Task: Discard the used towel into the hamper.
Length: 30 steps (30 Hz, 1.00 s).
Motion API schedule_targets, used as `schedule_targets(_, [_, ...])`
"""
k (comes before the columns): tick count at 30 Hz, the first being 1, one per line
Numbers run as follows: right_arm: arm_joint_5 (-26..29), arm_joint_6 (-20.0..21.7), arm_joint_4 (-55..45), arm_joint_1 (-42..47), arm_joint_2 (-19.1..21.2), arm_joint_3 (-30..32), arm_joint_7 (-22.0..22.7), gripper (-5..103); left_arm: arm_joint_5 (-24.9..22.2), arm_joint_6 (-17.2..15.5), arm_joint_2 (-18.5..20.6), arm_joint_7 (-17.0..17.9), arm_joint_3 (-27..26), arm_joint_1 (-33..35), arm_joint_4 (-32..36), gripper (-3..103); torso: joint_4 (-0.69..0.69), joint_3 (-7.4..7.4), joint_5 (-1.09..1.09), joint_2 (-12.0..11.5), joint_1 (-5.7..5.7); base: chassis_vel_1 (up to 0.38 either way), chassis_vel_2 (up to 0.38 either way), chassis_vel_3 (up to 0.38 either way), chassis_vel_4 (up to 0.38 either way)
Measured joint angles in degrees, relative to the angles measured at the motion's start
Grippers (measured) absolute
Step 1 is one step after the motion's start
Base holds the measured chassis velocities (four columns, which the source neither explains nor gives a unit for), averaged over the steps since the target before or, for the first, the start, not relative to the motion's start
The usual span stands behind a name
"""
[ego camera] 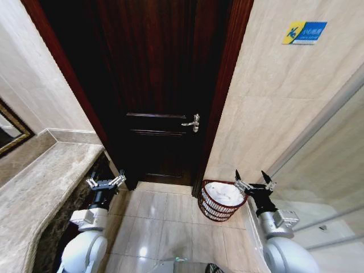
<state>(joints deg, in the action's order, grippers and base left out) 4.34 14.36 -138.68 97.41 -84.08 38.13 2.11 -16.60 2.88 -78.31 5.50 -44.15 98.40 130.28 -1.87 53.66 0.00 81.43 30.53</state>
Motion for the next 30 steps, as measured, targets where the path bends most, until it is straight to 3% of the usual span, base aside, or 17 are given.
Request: schedule_targets(30, [0.0, 0.0, 0.0, 0.0, 0.0, 0.0, 0.0, 100, 0.0, 0.0, 0.0, -0.01, 0.0, 0.0, -0.01, 100, 0.0, -0.05, 0.0, -0.08, -0.05, 0.075, -0.079, -0.079, 0.075])
